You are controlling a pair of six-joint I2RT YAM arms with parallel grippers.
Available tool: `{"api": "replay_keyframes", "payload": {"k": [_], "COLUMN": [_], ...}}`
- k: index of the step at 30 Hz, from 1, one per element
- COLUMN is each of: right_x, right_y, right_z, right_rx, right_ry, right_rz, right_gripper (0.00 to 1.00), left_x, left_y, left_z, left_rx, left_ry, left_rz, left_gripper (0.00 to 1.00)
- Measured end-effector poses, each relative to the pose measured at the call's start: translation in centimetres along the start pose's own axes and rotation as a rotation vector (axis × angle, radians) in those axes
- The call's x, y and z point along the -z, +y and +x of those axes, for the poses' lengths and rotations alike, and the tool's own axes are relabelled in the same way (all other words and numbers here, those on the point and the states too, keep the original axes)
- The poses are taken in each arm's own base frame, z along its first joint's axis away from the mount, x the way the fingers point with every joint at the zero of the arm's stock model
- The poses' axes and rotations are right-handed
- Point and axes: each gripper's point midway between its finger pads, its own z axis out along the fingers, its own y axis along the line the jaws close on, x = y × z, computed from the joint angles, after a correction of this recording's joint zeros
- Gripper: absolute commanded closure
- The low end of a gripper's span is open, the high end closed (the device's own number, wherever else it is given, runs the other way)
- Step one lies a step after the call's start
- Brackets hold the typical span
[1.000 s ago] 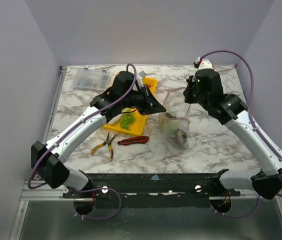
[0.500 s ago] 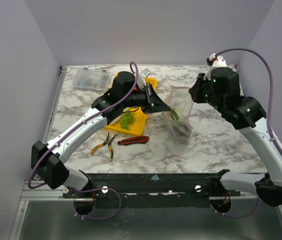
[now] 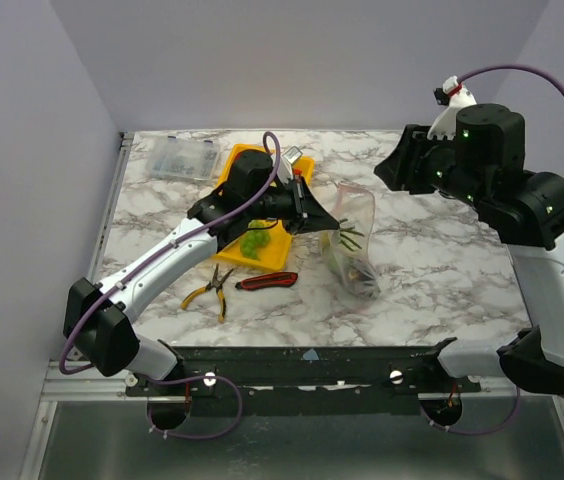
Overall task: Place the food in the zip-top bag and seal the zipper
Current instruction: Adjust the zipper food storage bag at the center of the board.
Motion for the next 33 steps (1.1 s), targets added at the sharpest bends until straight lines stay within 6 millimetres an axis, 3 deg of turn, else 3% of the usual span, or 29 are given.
{"api": "replay_keyframes", "payload": {"k": [4, 8, 12, 16, 21, 27, 33], "right_x": [1.1, 0.3, -0.9, -1.8, -2.9, -3.0, -5.2], "right_y": [2.8, 5.5, 6.5, 5.4, 2.7, 0.9, 0.6], "right_z": [0.3, 3.1, 5.4, 7.5, 9.8, 10.3, 11.0], "right_rx": [0.0, 0.041, 0.068, 0.083, 0.128, 0.227, 0.36], "right_ry": [0.037, 0.155, 0.245, 0.307, 0.364, 0.36, 0.332], "right_rz": [-0.139, -0.218, -0.233, -0.183, -0.054, -0.011, -0.043], "right_gripper": [0.51, 0.49, 0.46, 0.46, 0.45, 0.41, 0.41], "left_x": [0.2, 0.3, 0.5, 0.7, 0.7, 0.7, 0.4], "left_y": [-0.4, -0.9, -1.8, -2.6, -2.7, -2.8, -3.1], "left_z": [0.0, -0.2, -0.5, -0.7, -0.7, -0.5, 0.2], "left_rx": [-0.004, -0.009, -0.023, -0.033, -0.036, -0.036, -0.043], "left_ry": [-0.003, -0.007, -0.014, -0.02, -0.021, -0.017, 0.001], "left_rz": [0.008, 0.016, 0.031, 0.043, 0.044, 0.045, 0.053], "left_gripper": [1.0, 1.0, 1.0, 1.0, 1.0, 1.0, 1.0]}}
